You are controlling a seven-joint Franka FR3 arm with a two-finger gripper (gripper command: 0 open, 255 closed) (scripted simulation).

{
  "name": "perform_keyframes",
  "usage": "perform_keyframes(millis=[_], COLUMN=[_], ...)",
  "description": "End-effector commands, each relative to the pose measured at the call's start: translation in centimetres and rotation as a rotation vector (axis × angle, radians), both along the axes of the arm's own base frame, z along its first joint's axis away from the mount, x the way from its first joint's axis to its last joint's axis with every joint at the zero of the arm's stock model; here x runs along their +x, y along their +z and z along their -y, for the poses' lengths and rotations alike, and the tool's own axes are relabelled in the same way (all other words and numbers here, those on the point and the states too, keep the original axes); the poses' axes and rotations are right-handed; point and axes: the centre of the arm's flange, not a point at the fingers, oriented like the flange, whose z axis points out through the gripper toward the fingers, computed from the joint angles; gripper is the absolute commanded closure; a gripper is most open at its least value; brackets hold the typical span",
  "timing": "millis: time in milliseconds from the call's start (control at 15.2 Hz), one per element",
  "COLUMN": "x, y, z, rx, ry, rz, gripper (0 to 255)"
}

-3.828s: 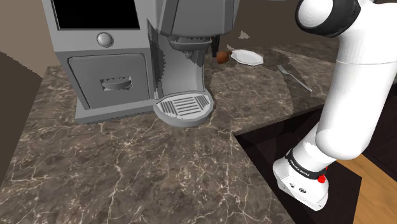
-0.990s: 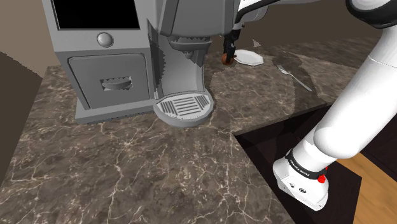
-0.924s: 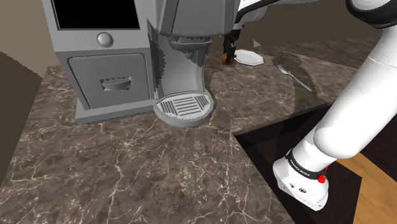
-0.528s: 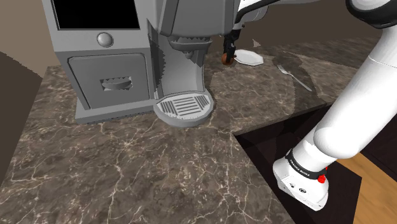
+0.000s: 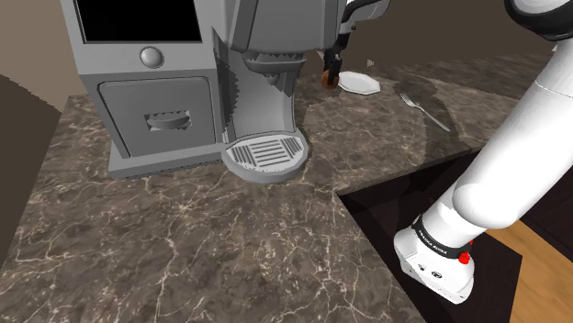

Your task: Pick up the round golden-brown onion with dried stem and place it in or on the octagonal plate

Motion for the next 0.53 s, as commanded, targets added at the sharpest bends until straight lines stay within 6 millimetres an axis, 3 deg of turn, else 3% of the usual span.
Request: perform_keyframes(millis=[0,462], x=[-0.1,-0.1], y=[1.1,4.8], z=[0.0,0.0], rx=[0.0,0.0], ry=[0.0,0.0], rz=[0.0,0.0], gripper=[255,255])
